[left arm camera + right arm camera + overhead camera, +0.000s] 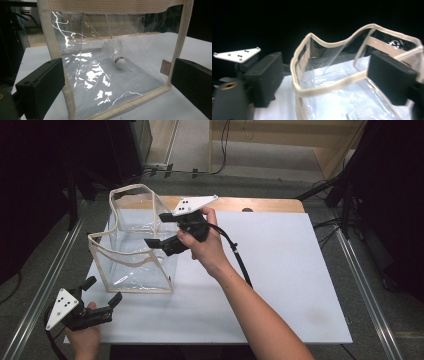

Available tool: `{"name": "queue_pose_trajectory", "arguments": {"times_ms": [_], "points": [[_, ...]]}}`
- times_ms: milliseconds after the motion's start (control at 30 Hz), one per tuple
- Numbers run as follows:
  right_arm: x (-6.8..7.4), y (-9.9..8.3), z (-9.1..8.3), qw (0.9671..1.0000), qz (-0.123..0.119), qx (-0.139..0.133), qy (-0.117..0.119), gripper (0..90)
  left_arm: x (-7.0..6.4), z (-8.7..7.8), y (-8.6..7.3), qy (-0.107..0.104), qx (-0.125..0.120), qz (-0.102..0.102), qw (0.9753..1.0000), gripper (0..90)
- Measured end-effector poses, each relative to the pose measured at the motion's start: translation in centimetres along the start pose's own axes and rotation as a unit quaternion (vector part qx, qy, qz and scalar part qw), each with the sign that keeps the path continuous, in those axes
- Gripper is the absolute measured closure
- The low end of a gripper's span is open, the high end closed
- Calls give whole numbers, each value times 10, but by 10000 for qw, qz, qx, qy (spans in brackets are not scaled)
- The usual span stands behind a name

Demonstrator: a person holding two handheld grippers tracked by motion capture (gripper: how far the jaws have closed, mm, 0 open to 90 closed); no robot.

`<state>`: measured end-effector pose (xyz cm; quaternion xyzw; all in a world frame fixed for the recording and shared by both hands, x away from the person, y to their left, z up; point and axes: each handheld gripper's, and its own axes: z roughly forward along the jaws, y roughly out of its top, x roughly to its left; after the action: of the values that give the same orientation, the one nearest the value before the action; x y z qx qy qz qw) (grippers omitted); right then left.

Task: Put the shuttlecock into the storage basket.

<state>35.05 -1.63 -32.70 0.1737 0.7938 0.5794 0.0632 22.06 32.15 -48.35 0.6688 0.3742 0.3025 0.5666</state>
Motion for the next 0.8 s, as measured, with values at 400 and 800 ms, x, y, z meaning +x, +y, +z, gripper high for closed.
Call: {"name": "queue_pose_trajectory", "arguments": {"times_ms": [400, 800], "points": [[-1, -20, -20, 9982, -33, 25, -599, 0, 0, 0, 0, -2, 3, -8, 10000, 0], [-10, -47, -38, 9958, 110, -54, -907, 0, 0, 0, 0, -1, 17, 6, 10000, 0]]}}
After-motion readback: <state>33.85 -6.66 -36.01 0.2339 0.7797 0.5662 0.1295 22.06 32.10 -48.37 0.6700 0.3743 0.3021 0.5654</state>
